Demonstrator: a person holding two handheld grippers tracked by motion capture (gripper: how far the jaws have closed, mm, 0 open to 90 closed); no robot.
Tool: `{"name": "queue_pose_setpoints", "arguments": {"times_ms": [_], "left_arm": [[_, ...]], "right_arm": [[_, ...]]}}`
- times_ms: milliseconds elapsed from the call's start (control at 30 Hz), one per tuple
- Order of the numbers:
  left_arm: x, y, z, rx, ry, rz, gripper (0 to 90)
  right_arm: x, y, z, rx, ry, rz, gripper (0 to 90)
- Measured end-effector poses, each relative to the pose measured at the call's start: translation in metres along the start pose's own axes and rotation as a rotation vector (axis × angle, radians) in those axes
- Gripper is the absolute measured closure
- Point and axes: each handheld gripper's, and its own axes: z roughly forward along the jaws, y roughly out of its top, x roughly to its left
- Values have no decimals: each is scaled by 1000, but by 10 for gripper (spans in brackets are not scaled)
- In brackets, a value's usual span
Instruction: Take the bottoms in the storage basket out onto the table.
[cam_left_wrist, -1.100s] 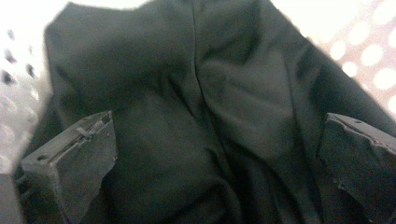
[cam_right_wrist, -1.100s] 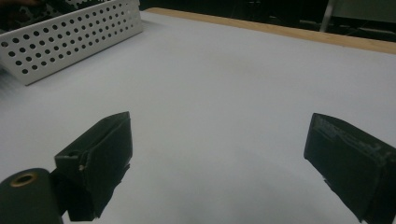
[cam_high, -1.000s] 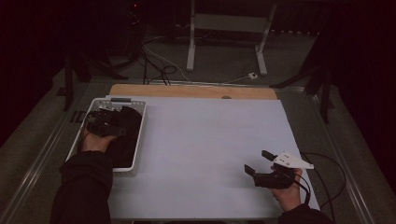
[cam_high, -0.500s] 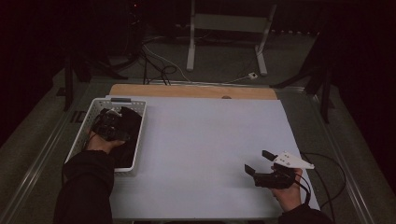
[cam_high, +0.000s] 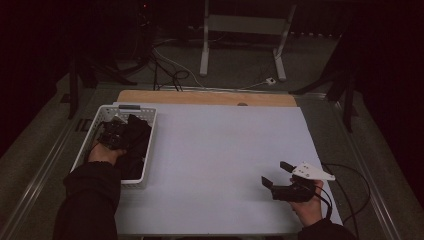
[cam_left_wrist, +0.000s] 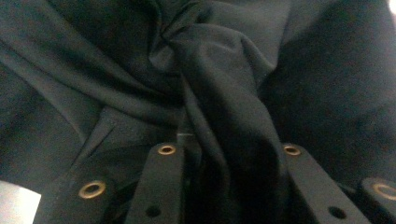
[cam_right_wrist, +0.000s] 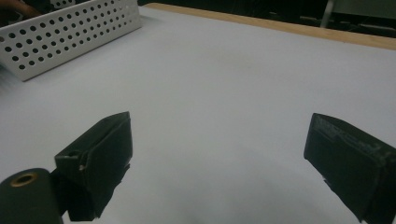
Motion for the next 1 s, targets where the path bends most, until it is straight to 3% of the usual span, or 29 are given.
{"name": "queue_pose_setpoints", "arguments": {"times_ms": [200, 333, 533, 700, 1000], "left_arm": [[1, -3, -25, -173, -128, -45, 769], [1, -7, -42, -269, -191, -57, 772], [-2, -10, -61, -363, -216, -42, 773], [-5, -11, -83, -487, -256, -42, 776], [-14, -9, -109, -583, -269, -14, 777]], "right_arm": [[0, 0, 0, 4, 0, 3, 80], [0, 0, 1, 7, 0, 1, 80], [0, 0, 1, 9, 1, 0, 80], [0, 0, 1, 9, 1, -1, 80], [0, 0, 1, 8, 2, 0, 80]]}}
